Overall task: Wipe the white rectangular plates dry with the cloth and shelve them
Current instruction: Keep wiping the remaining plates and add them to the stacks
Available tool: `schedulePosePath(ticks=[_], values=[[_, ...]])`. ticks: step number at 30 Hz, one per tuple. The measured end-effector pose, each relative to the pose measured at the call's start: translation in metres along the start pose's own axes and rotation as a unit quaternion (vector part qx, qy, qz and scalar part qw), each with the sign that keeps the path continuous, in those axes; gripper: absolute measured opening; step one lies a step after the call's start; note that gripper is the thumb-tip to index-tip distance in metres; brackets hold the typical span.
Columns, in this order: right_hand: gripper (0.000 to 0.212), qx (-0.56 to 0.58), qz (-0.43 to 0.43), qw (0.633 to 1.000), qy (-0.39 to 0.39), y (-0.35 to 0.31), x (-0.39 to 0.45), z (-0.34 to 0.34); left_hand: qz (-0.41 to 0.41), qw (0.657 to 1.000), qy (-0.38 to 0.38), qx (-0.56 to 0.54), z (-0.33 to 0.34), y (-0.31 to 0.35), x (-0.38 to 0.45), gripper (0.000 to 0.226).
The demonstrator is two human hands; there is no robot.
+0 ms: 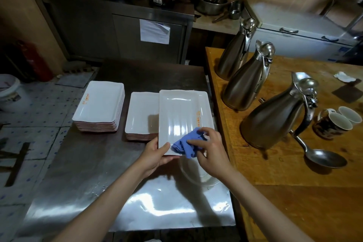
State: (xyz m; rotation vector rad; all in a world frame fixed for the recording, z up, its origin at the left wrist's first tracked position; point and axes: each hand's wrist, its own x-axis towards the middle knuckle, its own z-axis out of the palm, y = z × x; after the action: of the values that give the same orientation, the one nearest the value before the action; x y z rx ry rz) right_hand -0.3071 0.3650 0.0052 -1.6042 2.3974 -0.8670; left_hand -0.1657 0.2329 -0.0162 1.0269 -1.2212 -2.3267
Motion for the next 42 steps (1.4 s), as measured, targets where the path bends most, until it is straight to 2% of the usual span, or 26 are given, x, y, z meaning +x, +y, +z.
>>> schedulePosePath(ticks=[6,9,12,16,20,25,29,34,42], values=[[0.043,0.006,0.071,0.997,0.029,-0.016,-0.01,0.009,0.012,1.0,-0.001,0.004,0.002,0.002,-0.002,0.021],[0.028,0.0,0.099,0.993,0.059,-0.015,-0.006,0.017,0.013,1.0,-0.008,0.002,0.004,0.003,-0.004,0.026],[0.019,0.019,0.089,0.992,0.092,-0.01,-0.004,0.021,0.01,1.0,-0.002,-0.005,0.006,0.003,-0.007,0.023],[0.02,0.006,0.058,0.991,0.119,-0.002,0.0,0.019,-0.005,1.0,-0.013,-0.009,0.003,0.003,-0.01,0.022],[0.024,0.011,0.032,0.992,0.125,0.0,0.009,0.011,-0.015,0.999,-0.032,0.027,0.0,0.001,-0.013,0.032],[0.03,0.006,0.089,0.985,0.15,-0.002,0.03,-0.003,-0.03,0.996,-0.057,0.058,-0.002,0.001,-0.017,0.033],[0.025,-0.004,0.032,0.979,0.204,0.002,0.05,-0.014,-0.037,0.993,-0.084,0.072,-0.002,0.002,-0.021,0.031],[0.03,0.003,0.104,0.979,0.173,0.007,0.068,-0.018,-0.043,0.989,-0.107,0.088,0.001,0.007,-0.024,0.032],[0.027,0.041,0.081,0.982,0.163,-0.011,0.078,-0.012,-0.044,0.985,-0.116,0.12,0.004,0.009,-0.023,0.04]])
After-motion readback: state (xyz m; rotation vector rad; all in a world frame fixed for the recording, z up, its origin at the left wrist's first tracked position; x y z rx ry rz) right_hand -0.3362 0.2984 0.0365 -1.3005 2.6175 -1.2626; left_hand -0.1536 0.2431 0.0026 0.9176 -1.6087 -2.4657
